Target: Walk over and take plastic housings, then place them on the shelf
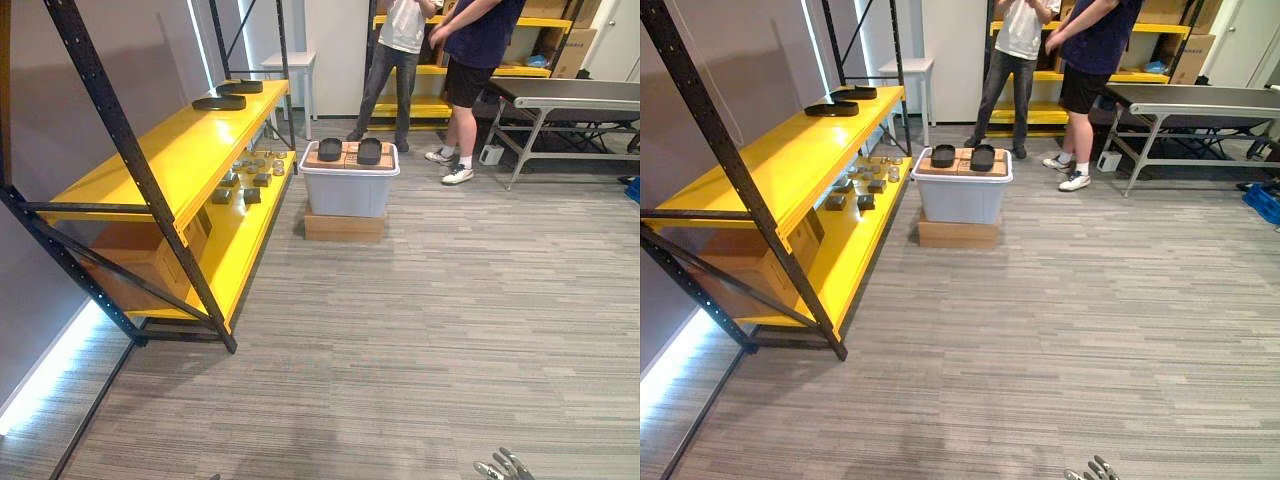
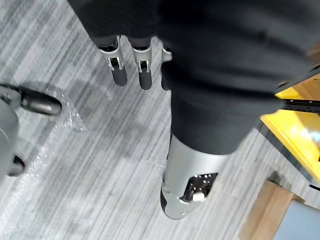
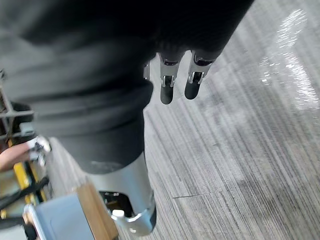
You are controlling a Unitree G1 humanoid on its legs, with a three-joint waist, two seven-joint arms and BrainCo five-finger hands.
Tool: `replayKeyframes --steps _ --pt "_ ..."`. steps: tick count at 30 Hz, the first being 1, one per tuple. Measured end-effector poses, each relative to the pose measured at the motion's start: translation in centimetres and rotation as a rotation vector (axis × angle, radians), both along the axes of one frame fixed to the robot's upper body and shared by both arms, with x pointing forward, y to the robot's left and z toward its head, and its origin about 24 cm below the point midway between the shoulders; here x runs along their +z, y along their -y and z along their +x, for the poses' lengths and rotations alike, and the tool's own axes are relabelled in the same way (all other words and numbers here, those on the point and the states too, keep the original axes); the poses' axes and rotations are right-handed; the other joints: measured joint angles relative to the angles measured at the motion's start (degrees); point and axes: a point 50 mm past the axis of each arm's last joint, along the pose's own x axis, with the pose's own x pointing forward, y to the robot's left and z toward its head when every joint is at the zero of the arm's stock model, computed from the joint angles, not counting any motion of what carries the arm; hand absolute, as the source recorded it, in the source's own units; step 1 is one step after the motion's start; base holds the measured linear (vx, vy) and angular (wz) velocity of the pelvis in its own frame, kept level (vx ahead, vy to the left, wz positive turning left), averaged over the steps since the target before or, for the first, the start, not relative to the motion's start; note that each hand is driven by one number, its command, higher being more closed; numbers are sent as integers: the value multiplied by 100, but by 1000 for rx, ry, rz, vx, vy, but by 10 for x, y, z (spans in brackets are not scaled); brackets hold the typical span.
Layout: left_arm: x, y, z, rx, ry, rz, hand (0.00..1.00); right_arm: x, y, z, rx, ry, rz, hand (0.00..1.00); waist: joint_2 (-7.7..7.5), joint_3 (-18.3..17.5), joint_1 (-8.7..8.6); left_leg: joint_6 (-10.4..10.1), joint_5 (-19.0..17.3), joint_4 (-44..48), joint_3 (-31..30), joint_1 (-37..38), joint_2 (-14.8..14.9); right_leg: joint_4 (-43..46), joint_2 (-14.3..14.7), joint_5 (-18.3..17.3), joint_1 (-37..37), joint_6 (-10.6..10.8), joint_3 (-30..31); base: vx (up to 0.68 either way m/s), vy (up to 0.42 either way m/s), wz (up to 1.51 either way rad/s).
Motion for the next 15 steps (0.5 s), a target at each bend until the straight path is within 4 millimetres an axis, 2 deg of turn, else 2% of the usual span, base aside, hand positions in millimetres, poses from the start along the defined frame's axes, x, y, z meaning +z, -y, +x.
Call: replayKeyframes --steps 6,9,15 --pt "-7 7 -13 14 -49 -31 0 -9 -7 -11 -100 -17 84 0 -18 15 8 8 5 -36 45 69 -46 68 -62 0 10 -2 -115 -9 -2 -1" --pt "-14 17 -25 48 -85 -65 0 -15 -19 -13 -99 -30 115 0 -41 5 6 110 71 -113 53 83 -74 25 -66 0 9 -4 -120 -31 -21 -3" --pt "-17 19 -33 74 -94 -74 0 -22 -31 -19 -62 -78 123 0 -104 3 7 343 266 -374 68 172 -134 -64 -72 17 12 -31 -129 -39 -15 -1"
